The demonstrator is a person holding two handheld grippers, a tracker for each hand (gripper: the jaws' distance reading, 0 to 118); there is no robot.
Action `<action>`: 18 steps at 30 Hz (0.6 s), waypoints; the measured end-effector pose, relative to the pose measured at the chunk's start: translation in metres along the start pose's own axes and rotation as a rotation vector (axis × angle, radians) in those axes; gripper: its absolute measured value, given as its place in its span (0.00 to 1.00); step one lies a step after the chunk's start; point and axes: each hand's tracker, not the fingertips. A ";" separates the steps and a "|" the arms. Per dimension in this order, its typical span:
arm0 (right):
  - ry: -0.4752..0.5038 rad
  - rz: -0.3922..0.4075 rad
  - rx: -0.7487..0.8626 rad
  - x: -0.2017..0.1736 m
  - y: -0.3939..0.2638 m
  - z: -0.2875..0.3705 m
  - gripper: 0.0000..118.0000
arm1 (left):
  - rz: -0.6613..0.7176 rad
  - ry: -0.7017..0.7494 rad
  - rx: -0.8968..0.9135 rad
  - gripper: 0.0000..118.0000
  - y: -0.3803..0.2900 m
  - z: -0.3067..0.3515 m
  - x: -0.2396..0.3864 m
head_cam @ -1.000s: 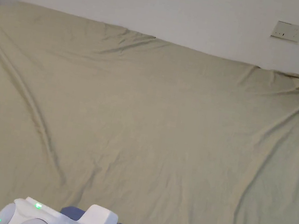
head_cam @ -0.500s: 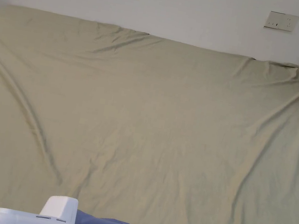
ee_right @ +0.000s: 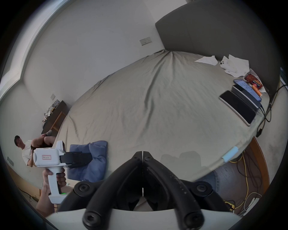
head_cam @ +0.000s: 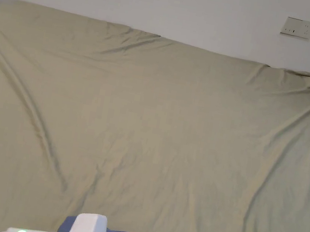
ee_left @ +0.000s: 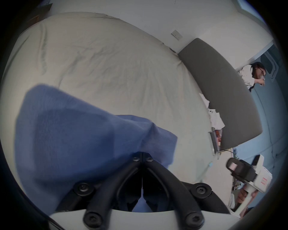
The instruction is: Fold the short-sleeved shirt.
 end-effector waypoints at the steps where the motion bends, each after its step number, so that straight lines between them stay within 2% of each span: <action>1: 0.056 0.000 -0.004 -0.009 0.002 -0.007 0.01 | 0.018 -0.058 0.056 0.00 -0.002 0.019 0.000; 3: 0.219 0.015 -0.032 -0.036 0.007 -0.033 0.01 | 0.077 -0.171 0.153 0.00 -0.008 0.068 -0.008; 5: 0.356 0.036 -0.083 -0.061 0.006 -0.065 0.01 | 0.113 -0.225 0.255 0.00 -0.017 0.104 -0.021; 8: 0.554 0.009 -0.193 -0.096 -0.006 -0.123 0.01 | 0.187 -0.164 0.403 0.00 -0.030 0.146 -0.047; 11: 0.686 -0.061 -0.299 -0.114 -0.023 -0.166 0.01 | 0.211 -0.104 0.460 0.01 -0.039 0.165 -0.070; 14: 0.714 -0.089 -0.367 -0.118 -0.040 -0.198 0.01 | 0.271 -0.066 0.435 0.01 -0.044 0.172 -0.088; 17: 0.602 -0.079 -0.423 -0.111 -0.051 -0.217 0.00 | 0.285 -0.047 0.412 0.01 -0.045 0.168 -0.099; 18: 0.623 -0.097 -0.419 -0.107 -0.053 -0.220 0.00 | 0.287 -0.047 0.403 0.01 -0.045 0.166 -0.101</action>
